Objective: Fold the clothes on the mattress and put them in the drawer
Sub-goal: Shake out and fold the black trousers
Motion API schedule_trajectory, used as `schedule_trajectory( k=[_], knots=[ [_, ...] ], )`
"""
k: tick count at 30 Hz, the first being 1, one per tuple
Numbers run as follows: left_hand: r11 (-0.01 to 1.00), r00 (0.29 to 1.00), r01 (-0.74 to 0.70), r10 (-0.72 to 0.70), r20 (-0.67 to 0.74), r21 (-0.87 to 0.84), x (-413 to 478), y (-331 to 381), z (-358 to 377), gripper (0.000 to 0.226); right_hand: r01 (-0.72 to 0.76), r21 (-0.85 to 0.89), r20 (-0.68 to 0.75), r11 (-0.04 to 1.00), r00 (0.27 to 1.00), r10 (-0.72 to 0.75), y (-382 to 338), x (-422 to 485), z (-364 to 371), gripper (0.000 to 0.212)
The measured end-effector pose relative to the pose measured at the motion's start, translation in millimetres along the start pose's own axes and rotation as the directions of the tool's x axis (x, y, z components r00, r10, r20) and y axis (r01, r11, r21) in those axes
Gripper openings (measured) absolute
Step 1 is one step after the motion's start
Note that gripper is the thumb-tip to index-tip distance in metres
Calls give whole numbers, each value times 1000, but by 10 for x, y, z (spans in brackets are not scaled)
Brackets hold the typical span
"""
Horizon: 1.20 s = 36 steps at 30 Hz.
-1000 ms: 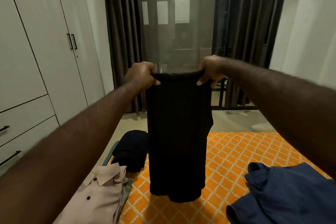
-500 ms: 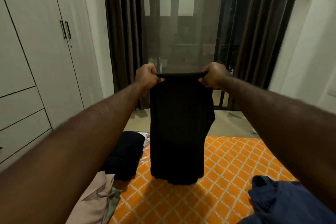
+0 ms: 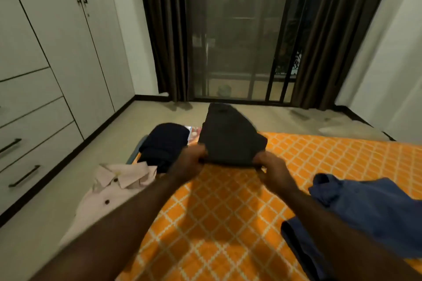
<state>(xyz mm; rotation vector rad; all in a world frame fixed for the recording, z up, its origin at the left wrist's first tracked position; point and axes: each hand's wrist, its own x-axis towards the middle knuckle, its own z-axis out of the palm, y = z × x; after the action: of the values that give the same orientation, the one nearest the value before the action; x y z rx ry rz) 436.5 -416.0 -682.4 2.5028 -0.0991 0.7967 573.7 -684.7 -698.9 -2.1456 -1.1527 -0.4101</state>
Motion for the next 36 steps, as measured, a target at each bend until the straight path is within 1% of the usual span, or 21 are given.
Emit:
schedule_trajectory(
  k=[2, 3, 5, 6, 7, 9, 13, 15, 16, 18, 20, 22, 23, 24, 26, 28, 29, 31, 32, 34, 36],
  knots=[
    [998, 981, 51, -44, 188, -31, -674, -68, 329, 29, -113, 22, 219, 993, 970, 105, 101, -638, 387, 21],
    [994, 951, 105, -88, 296, -41, -978, -119, 481, 26, -139, 6, 348, 990, 929, 128, 93, -890, 532, 23],
    [967, 865, 233, -253, 434, 99, -1415, -184, 659, 17, -120, -88, 566, 989, 811, 149, -33, -1059, 642, 25],
    [943, 823, 272, -330, 462, 190, -1569, -221, 727, 22, -88, -130, 613, 988, 775, 150, -102, -1051, 619, 25],
    [936, 802, 259, -345, 487, 237, -1647, -248, 762, 27, -65, -159, 635, 985, 757, 153, -156, -1008, 579, 23],
    [957, 822, 169, -268, 503, 234, -1658, -275, 748, 32, -65, -192, 662, 979, 728, 178, -208, -931, 504, 19],
    [953, 840, 2, -166, 516, 303, -1601, -386, 807, 50, -36, -250, 697, 968, 687, 205, -144, -989, 521, 23],
    [935, 824, 11, -210, 527, 355, -1653, -434, 854, 55, -13, -290, 727, 957, 647, 229, -118, -1037, 581, 28],
    [928, 795, 42, -255, 550, 370, -1678, -447, 861, 57, -11, -309, 737, 951, 629, 247, -117, -1040, 588, 30],
    [925, 772, 91, -299, 561, 368, -1689, -458, 837, 58, -20, -346, 732, 938, 619, 283, -104, -1040, 580, 34],
    [931, 775, 128, -308, 552, 341, -1675, -481, 810, 59, 5, -379, 725, 925, 624, 294, -72, -1028, 570, 43],
    [927, 776, 105, -304, 553, 361, -1670, -510, 796, 58, 21, -425, 718, 905, 617, 323, -15, -1047, 576, 60],
    [920, 767, 107, -318, 557, 377, -1676, -556, 804, 56, 28, -456, 719, 890, 601, 349, 19, -1066, 574, 68],
    [920, 790, 78, -292, 540, 383, -1688, -609, 819, 54, 42, -484, 724, 874, 581, 373, 54, -1087, 576, 75],
    [941, 832, 244, -327, 449, 233, -1751, -905, 958, 66, 89, -523, 734, 848, 553, 395, 127, -1125, 588, 82],
    [906, 803, 417, -406, 436, 75, -1752, -858, 974, 76, 115, -529, 737, 841, 553, 388, 165, -1147, 608, 84],
    [878, 779, 475, -447, 440, 51, -1716, -693, 931, 67, 119, -529, 737, 840, 556, 385, 180, -1151, 618, 84],
    [857, 774, 516, -466, 428, 0, -1695, -502, 931, 39, 123, -525, 734, 842, 566, 375, 212, -1170, 638, 85],
    [849, 786, 527, -465, 409, -47, -1696, -432, 921, 32, 122, -525, 732, 842, 568, 375, 227, -1173, 646, 86],
    [844, 797, 529, -460, 392, -85, -1725, -455, 904, 26, 114, -518, 731, 848, 574, 369, 241, -1175, 665, 87],
    [851, 809, 519, -462, 364, -74, -1724, -550, 907, 30, 101, -510, 731, 854, 575, 368, 245, -1177, 667, 87]
  ],
)
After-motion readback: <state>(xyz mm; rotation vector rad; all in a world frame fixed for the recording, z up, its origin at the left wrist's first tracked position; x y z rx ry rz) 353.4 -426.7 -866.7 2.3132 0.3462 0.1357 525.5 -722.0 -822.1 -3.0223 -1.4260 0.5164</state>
